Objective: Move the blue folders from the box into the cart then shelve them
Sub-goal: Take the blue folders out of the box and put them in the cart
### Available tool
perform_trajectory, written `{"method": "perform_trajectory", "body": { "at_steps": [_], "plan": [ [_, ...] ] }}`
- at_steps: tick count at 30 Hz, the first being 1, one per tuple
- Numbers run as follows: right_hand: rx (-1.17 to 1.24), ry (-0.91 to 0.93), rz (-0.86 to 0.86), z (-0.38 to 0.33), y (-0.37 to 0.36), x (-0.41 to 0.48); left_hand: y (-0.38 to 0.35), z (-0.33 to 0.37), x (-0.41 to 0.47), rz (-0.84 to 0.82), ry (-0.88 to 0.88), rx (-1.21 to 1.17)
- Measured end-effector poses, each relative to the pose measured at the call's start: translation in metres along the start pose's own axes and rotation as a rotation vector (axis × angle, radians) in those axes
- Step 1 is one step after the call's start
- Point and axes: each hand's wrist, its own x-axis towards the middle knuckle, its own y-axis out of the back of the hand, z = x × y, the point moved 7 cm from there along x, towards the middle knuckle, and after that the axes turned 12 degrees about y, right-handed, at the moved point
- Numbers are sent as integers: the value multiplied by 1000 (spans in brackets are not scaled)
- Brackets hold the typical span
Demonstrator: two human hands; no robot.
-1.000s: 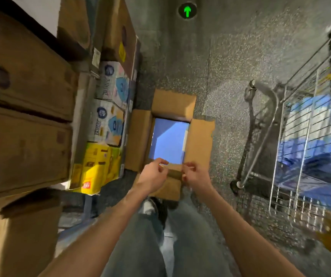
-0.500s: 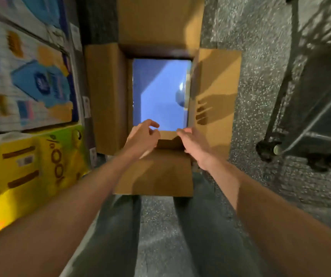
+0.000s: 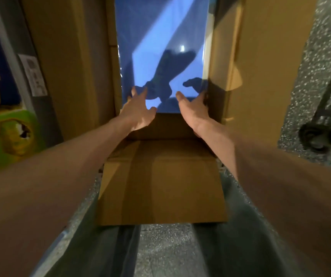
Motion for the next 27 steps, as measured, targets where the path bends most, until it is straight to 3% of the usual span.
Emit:
{"method": "perform_trajectory", "body": {
  "at_steps": [7, 13, 21, 27],
  "plan": [
    [269, -141, 177, 3, 3, 10, 2, -11, 5, -12, 18, -17],
    [238, -104, 47, -2, 3, 10, 17, -22, 8, 7, 95, -181],
    [269, -70, 135, -4, -5, 25, 17, -36, 17, -19, 72, -184],
    [390, -111, 78, -3, 14, 32, 18, -33, 27, -162, 34, -342]
  ]
}}
